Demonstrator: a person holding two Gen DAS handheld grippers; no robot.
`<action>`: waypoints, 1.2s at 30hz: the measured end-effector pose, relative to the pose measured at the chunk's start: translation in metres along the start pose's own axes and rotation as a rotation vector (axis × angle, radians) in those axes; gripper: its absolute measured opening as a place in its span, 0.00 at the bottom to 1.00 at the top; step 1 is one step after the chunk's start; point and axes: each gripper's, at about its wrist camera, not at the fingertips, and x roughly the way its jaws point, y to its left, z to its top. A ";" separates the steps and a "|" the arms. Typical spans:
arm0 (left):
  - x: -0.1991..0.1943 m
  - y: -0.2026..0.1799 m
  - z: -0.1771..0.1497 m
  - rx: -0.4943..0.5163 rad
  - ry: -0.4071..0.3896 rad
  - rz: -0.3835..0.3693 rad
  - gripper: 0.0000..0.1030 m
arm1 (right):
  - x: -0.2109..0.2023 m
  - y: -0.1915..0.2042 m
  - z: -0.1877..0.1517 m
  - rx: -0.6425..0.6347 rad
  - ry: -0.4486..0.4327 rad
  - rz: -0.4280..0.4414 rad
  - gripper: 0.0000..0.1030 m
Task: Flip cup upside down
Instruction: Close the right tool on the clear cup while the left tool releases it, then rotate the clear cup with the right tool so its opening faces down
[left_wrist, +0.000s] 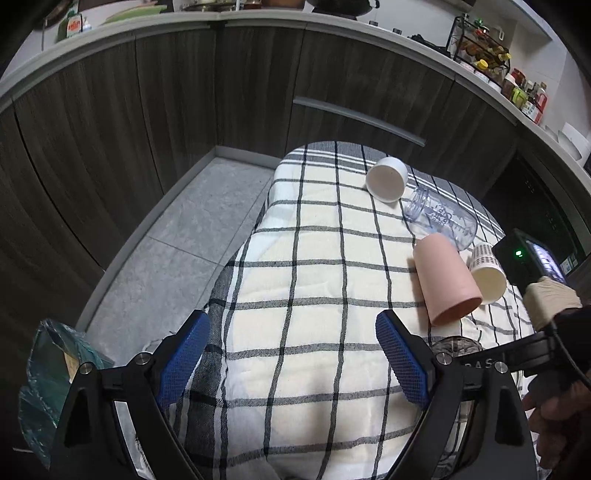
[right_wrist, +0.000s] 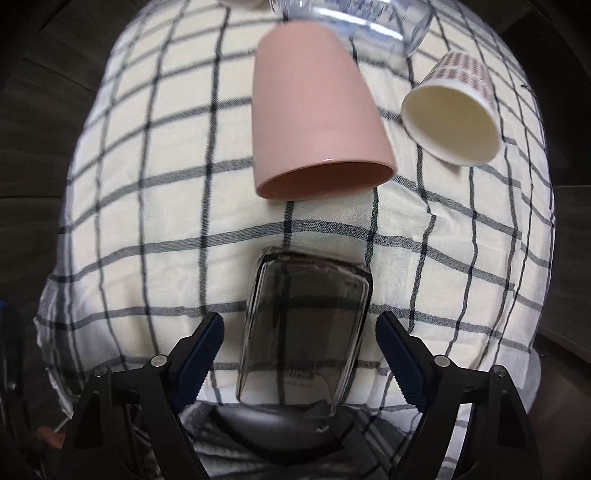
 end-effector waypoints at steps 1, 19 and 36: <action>0.003 0.001 0.001 -0.003 0.006 -0.002 0.89 | 0.004 0.000 0.003 0.001 0.016 -0.005 0.81; 0.012 0.005 -0.006 -0.032 -0.016 -0.031 0.89 | 0.006 0.002 -0.019 0.016 -0.074 0.053 0.67; 0.023 0.040 0.002 -0.115 -0.129 0.052 0.89 | -0.078 0.055 0.025 -0.079 -0.886 0.107 0.66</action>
